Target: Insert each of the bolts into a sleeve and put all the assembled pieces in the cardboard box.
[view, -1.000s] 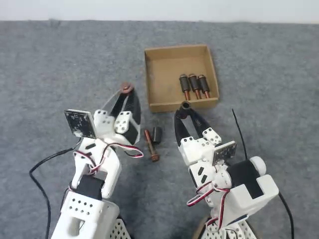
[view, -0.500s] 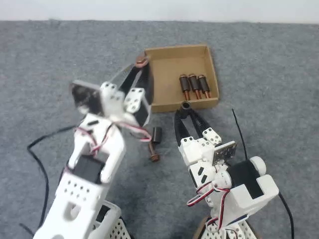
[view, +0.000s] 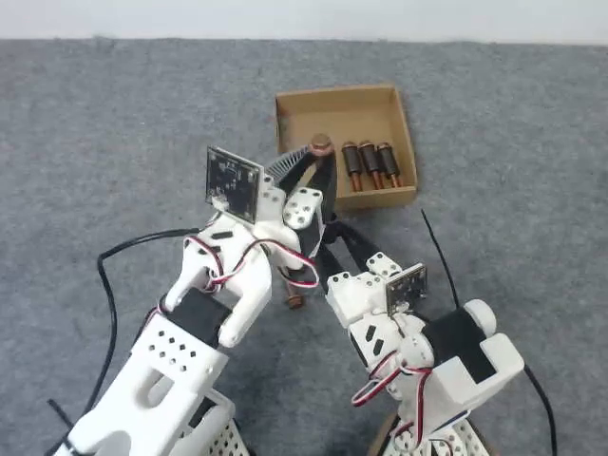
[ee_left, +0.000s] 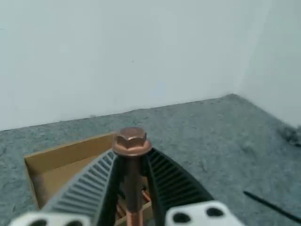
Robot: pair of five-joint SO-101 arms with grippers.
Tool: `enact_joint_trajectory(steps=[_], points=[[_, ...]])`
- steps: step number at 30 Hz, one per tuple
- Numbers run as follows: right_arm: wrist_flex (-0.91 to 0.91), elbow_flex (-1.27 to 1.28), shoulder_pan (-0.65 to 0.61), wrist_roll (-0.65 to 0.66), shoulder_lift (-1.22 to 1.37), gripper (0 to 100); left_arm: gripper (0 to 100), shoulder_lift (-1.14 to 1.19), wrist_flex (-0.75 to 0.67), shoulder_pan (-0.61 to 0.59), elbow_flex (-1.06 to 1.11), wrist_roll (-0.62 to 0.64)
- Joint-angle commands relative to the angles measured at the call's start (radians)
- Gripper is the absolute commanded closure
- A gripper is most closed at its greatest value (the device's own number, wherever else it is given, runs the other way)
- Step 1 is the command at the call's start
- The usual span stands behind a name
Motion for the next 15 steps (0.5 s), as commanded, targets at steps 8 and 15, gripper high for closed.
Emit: enact_joint_trajectory(steps=[8, 15], points=[[0.002, 0.026, -0.036, 0.021, -0.047, 99.2, 99, -0.002, -0.272, -0.017, 0.114, -0.011], [0.008, 0.026, -0.033, 0.023, -0.047, 99.2, 99, 0.000, -0.259, -0.018, 0.116, -0.011]])
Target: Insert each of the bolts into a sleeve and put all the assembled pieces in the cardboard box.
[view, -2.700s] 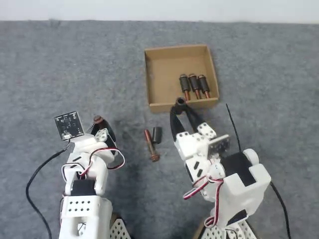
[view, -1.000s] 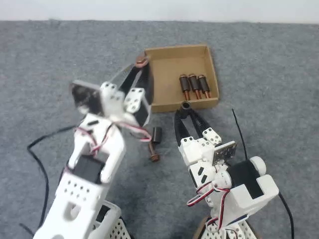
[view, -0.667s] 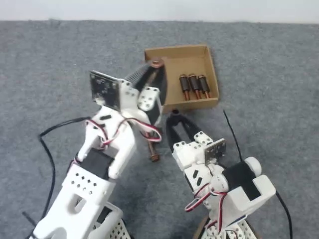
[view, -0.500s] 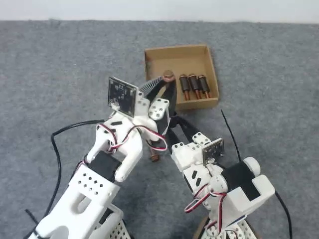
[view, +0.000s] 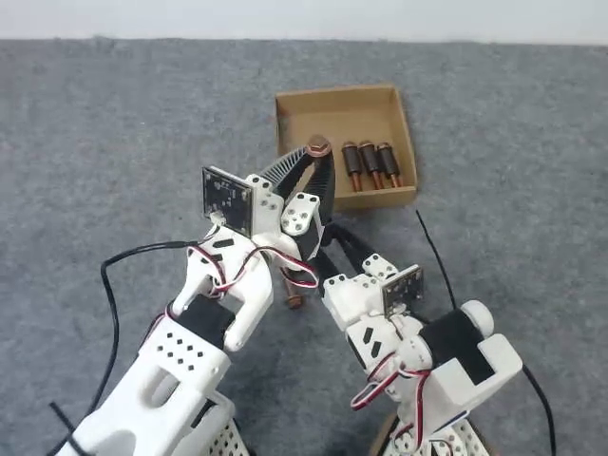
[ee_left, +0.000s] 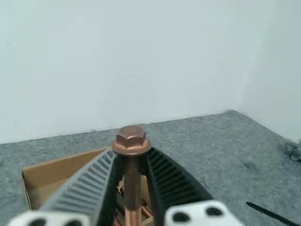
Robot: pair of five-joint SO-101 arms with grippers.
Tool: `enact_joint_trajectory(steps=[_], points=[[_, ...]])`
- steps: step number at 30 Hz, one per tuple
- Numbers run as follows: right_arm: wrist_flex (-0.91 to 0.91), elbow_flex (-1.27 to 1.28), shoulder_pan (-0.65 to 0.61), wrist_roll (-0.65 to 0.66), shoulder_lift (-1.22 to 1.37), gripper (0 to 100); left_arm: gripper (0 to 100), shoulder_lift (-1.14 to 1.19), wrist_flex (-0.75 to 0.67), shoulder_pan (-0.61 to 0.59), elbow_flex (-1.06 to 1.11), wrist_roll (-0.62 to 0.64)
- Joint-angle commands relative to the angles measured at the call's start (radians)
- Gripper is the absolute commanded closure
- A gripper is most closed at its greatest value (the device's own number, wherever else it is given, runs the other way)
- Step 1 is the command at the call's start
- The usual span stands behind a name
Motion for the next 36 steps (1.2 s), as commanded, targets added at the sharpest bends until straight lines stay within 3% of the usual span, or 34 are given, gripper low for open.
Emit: enact_joint_trajectory(steps=[1, 10, 24, 36], points=[[0.019, 0.026, -0.007, 0.023, -0.047, 99.2, 99, 0.000, -0.023, -0.008, -0.016, -0.008], [0.042, 0.026, -0.005, 0.087, -0.047, 99.2, 99, 0.186, -0.026, -0.006, -0.120, -0.008], [0.042, 0.026, -0.005, 0.087, -0.047, 99.2, 99, -0.003, -0.025, 0.043, 0.050, -0.006], [0.042, 0.026, -0.004, 0.089, -0.047, 99.2, 99, -0.006, -0.025, 0.041, 0.070, -0.008]])
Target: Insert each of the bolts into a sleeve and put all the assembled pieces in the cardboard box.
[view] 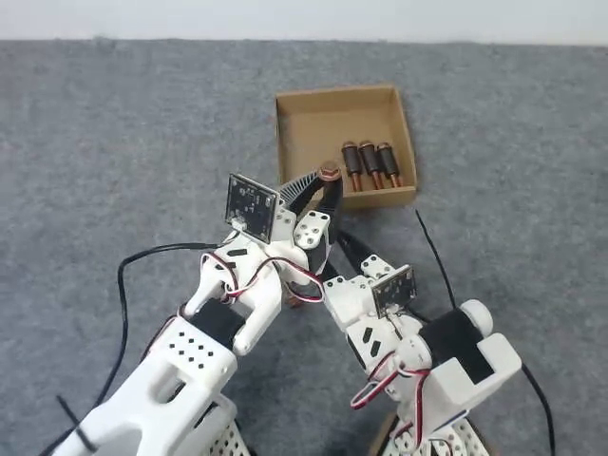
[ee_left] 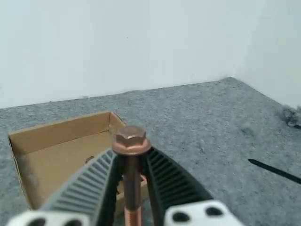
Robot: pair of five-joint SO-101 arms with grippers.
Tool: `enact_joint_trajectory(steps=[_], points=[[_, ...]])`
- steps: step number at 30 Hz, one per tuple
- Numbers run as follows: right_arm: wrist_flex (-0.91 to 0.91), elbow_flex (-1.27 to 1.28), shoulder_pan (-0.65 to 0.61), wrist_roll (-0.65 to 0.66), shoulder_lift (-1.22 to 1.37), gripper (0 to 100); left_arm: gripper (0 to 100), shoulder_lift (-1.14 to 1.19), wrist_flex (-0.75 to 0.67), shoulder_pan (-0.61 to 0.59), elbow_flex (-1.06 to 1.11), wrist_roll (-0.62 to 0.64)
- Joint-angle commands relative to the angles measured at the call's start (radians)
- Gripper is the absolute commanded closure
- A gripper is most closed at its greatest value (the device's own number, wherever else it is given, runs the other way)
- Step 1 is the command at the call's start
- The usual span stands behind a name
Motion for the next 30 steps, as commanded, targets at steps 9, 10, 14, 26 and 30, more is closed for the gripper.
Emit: enact_joint_trajectory(steps=[9, 10, 14, 26, 30], points=[[0.005, 0.026, -0.004, 0.017, -0.047, 99.2, 99, -0.061, -0.026, -0.011, 0.062, -0.009], [0.005, 0.026, -0.004, 0.017, -0.047, 99.2, 99, -0.061, -0.026, -0.009, 0.067, -0.009], [0.005, 0.026, -0.004, 0.018, -0.047, 99.2, 99, -0.061, -0.026, -0.002, 0.076, -0.008], [-0.004, 0.026, 0.028, 0.018, -0.053, 99.2, 99, -0.061, -0.026, -0.009, 0.068, -0.008], [-0.004, 0.028, 0.028, 0.018, -0.056, 99.2, 99, -0.061, -0.026, -0.009, 0.068, -0.008]])
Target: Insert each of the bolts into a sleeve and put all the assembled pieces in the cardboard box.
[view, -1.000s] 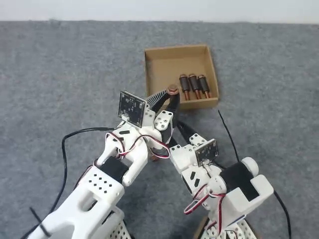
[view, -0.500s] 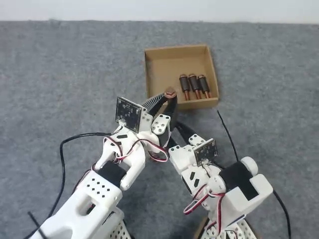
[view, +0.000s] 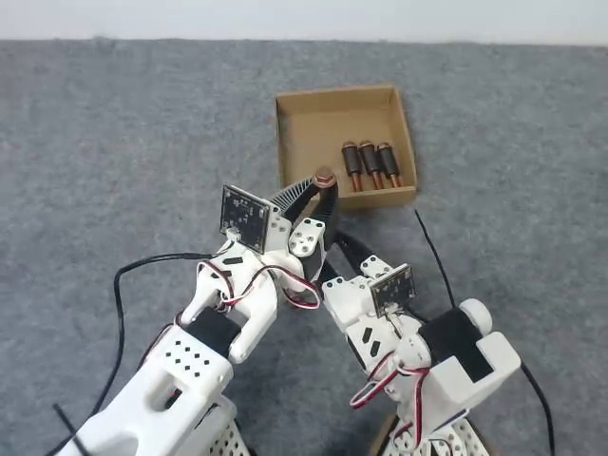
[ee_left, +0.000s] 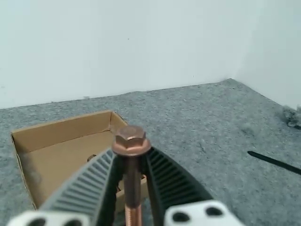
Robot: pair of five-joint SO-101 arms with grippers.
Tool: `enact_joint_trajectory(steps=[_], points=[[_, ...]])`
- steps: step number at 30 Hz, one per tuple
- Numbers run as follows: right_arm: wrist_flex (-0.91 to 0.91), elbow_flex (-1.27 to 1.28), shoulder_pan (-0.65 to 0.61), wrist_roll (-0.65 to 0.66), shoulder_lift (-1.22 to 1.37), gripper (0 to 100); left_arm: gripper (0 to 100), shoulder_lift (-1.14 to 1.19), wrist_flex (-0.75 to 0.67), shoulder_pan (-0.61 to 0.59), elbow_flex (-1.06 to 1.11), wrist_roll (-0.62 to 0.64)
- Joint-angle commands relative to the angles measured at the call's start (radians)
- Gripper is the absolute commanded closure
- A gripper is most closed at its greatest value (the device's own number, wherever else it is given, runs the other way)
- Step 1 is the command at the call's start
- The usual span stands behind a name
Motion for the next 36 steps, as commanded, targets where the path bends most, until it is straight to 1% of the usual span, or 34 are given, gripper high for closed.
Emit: enact_joint_trajectory(steps=[1, 13, 17, 25, 30, 36], points=[[-0.012, 0.028, 0.028, 0.017, -0.058, 99.2, 99, -0.008, -0.008, -0.005, -0.005, -0.008], [-0.013, 0.028, 0.041, 0.018, -0.058, 99.2, 99, -0.008, -0.006, -0.006, -0.004, -0.009], [-0.064, 0.026, 0.065, 0.018, -0.050, 99.2, 99, -0.008, -0.006, -0.006, -0.004, -0.011], [-0.067, 0.026, 0.065, 0.018, -0.050, 99.2, 99, -0.005, -0.008, -0.006, -0.005, -0.011], [-0.067, 0.026, 0.064, 0.018, -0.050, 99.2, 99, 0.003, -0.075, -0.006, 0.002, -0.009], [-0.067, 0.026, 0.064, 0.018, -0.050, 99.2, 99, 0.003, -0.074, -0.005, -0.019, -0.008]])
